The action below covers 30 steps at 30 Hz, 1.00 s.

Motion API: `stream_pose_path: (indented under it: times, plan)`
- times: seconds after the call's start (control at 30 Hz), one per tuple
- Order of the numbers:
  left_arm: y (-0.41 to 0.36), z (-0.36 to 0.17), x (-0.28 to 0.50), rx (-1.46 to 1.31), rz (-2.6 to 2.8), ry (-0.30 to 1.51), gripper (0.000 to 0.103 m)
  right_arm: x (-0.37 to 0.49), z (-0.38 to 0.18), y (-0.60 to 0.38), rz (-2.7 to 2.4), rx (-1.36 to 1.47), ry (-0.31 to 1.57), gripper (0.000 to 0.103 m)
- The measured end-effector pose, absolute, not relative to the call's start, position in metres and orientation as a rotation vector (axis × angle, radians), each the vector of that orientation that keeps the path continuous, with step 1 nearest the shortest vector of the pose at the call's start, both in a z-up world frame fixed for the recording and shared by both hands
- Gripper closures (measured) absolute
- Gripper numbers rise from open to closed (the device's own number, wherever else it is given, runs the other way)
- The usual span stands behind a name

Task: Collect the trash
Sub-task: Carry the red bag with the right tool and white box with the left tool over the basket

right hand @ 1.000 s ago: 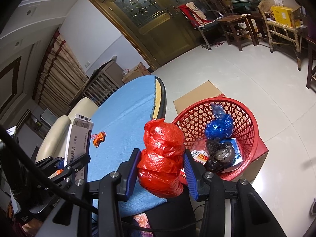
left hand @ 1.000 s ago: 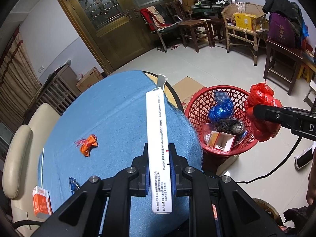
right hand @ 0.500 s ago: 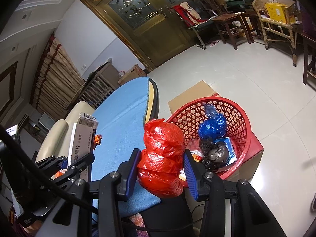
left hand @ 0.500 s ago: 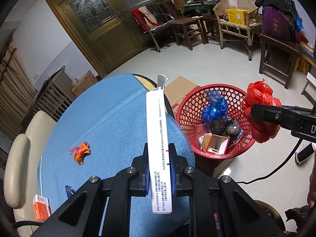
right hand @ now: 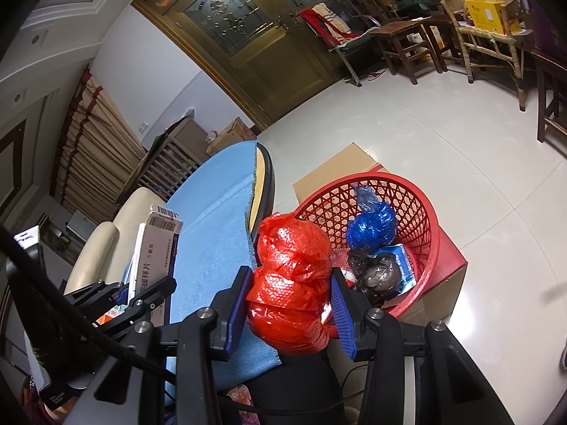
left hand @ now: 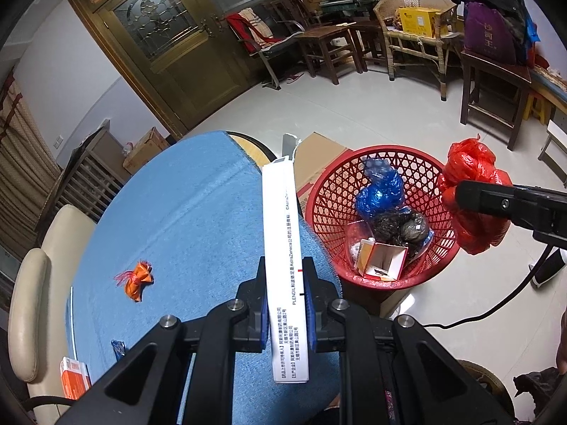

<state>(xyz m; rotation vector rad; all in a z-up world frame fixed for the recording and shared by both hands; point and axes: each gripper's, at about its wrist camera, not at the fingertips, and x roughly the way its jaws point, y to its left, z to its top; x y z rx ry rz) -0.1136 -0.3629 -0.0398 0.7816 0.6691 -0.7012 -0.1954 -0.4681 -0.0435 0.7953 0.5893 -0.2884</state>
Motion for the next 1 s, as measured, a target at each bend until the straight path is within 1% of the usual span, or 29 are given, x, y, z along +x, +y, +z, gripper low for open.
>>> stream_pose_path:
  times: [1.0]
  plan:
    - [-0.395, -0.060, -0.110, 0.815, -0.747, 0.715, 0.086, -0.195, -0.062, -0.492, -0.332, 0.858, 0.597, 0.056]
